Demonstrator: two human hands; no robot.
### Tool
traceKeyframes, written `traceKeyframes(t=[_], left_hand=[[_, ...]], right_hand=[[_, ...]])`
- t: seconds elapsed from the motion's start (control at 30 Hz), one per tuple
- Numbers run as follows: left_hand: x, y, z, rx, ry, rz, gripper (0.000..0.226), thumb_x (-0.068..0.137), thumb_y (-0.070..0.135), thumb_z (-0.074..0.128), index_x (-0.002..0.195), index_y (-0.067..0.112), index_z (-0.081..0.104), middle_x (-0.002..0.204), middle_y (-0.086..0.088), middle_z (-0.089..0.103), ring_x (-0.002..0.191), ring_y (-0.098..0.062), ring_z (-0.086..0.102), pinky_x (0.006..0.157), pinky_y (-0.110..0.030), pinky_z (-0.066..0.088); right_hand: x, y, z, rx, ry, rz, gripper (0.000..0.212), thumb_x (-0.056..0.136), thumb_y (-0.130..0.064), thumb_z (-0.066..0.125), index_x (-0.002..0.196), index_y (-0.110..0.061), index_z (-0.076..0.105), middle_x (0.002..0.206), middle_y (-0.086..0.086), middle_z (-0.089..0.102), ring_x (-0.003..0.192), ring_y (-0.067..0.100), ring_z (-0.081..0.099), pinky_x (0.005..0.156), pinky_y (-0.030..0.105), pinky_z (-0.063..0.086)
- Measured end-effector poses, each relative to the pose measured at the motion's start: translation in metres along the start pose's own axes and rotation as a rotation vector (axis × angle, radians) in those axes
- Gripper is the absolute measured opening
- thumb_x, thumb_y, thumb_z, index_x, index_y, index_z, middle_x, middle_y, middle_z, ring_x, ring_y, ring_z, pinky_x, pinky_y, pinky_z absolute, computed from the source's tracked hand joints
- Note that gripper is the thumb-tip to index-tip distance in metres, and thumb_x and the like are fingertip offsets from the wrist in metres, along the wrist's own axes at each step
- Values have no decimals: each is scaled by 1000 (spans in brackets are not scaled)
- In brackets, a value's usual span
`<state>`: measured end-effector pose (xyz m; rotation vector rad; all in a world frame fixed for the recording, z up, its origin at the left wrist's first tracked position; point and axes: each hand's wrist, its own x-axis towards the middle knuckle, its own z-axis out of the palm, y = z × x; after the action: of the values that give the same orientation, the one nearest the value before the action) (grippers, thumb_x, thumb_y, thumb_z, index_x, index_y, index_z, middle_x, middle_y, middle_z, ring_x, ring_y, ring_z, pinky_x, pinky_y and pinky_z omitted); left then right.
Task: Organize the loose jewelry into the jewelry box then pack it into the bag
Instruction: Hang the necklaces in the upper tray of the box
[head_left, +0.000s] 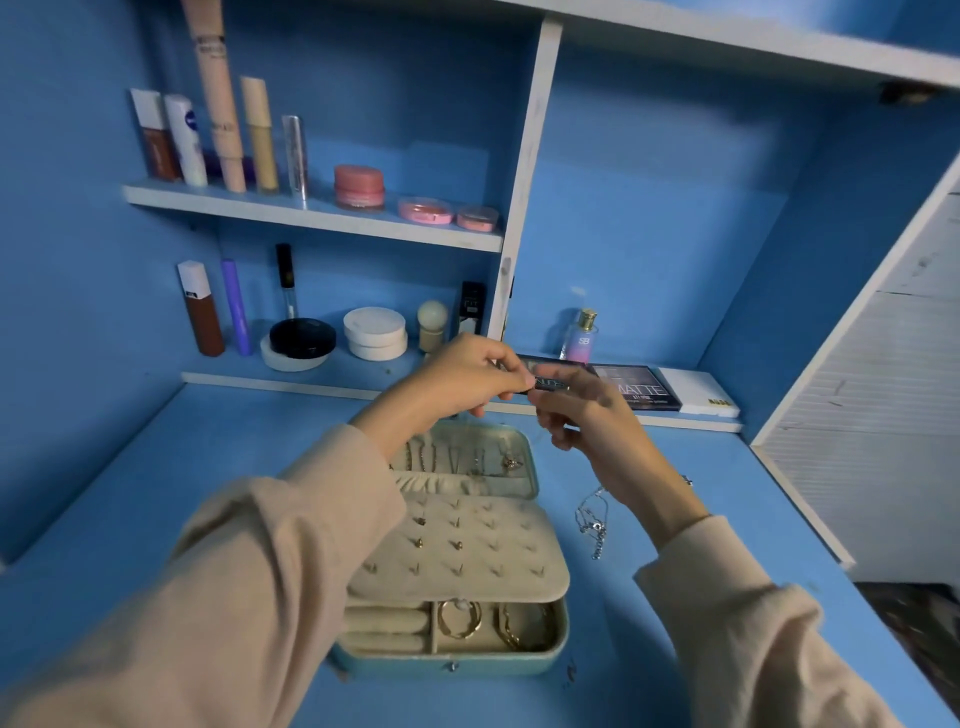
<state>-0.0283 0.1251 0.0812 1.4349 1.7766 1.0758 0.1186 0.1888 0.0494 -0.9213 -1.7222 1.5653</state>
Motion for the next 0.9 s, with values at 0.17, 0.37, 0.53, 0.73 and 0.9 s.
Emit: traceKeyframes(t=[0.17, 0.37, 0.53, 0.73, 0.9], left_hand=[[3, -8, -2, -21, 3, -17, 15, 88, 19, 65, 97, 7, 71, 69, 3, 60, 55, -11, 46, 50, -16, 44], [14, -37, 15, 254, 114, -42, 11, 88, 11, 63, 90, 7, 73, 68, 8, 61, 60, -2, 54, 54, -13, 43], [23, -52, 40, 502, 156, -88, 8, 87, 12, 65, 92, 10, 71, 101, -10, 66, 86, -24, 64, 75, -35, 53], [7, -46, 42, 748, 27, -37, 9, 90, 6, 56, 92, 6, 65, 99, -12, 54, 77, -21, 52, 62, -29, 39], [-3, -47, 32, 596, -79, -77, 14, 85, 3, 58, 96, 4, 67, 98, -9, 59, 81, -22, 59, 61, -27, 45]], right_hand=[[2, 6, -1, -8, 14, 14, 12, 88, -8, 58, 84, -4, 69, 65, 2, 63, 62, 13, 50, 59, 22, 39], [22, 25, 3, -494, 179, -121, 8, 83, -9, 66, 77, -9, 72, 52, -3, 57, 42, 2, 47, 49, 11, 37], [32, 39, 18, -999, 113, -210, 16, 81, -10, 58, 85, -15, 72, 74, 8, 62, 74, 26, 58, 60, 27, 40], [24, 41, 22, -1263, -22, -192, 18, 81, -11, 53, 91, -10, 68, 91, 14, 66, 89, 33, 58, 65, 31, 41], [13, 35, 14, -1313, -114, -162, 32, 79, -10, 52, 108, -15, 67, 98, 11, 66, 93, 32, 59, 75, 35, 50]])
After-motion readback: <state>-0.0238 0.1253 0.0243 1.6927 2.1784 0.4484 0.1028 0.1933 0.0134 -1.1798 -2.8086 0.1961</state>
